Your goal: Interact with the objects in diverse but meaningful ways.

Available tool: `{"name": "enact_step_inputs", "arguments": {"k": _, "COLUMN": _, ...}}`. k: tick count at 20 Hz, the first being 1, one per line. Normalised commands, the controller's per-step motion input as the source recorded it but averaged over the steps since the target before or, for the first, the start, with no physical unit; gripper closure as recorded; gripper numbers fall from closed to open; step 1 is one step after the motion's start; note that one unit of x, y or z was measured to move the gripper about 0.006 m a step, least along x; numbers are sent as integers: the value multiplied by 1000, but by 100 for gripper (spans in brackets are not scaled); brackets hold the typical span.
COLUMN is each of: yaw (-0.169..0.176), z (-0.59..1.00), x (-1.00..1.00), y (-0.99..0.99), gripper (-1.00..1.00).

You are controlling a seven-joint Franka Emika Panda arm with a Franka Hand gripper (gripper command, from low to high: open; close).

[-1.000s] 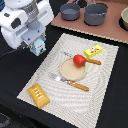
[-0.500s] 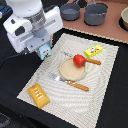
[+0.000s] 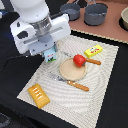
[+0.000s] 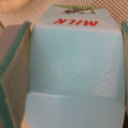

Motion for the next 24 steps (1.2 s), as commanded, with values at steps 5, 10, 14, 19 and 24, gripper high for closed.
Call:
{"name": "enact_step_inputs", "arguments": {"k": 5, "yaw": 29, "z": -237, "x": 4, "y": -21, "gripper": 100}}
{"name": "enact_step_inputs", "arguments": {"k": 10, "yaw": 32, "z": -381, "x": 0, "y": 0, "gripper": -100}}
{"name": "enact_step_inputs", "arguments": {"k": 14, "yaw": 31, "z": -177, "x": 39, "y": 0, "gripper": -100}}
{"name": "enact_step_inputs", "arguments": {"k": 19, "yaw": 11, "z": 833, "x": 104, "y": 43, "gripper": -100}}
{"name": "enact_step_inputs", "arguments": {"k": 24, "yaw": 57, "z": 1000, "x": -65, "y": 173, "gripper": -100}}
